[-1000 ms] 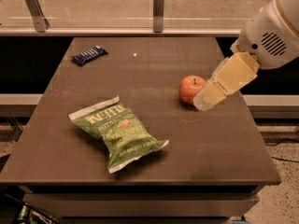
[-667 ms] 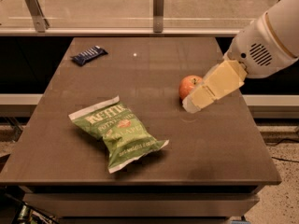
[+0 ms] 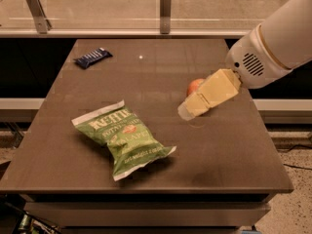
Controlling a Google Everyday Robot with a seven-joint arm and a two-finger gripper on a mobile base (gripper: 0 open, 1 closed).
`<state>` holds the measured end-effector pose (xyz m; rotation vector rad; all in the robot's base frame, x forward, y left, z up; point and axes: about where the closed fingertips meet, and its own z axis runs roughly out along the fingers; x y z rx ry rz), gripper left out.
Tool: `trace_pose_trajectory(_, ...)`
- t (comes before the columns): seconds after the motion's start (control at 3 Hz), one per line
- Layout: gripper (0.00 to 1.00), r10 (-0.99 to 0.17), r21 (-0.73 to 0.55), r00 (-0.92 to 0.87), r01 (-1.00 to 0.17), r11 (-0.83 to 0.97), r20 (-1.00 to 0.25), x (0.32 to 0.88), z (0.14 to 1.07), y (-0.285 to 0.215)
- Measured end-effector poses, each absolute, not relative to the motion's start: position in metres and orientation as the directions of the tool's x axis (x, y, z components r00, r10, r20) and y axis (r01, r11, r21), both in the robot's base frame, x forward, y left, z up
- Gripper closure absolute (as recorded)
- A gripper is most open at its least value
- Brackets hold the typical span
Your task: Move green jalapeno chip bag near rxbar blueberry
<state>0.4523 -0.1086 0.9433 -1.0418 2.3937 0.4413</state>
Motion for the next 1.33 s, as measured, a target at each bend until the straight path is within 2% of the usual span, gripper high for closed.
trace_pose_trajectory(1.33, 0.0, -0.631, 0.128, -0.64, -0.739, 0.661, -0.439, 0.422, 0.899, -0.055)
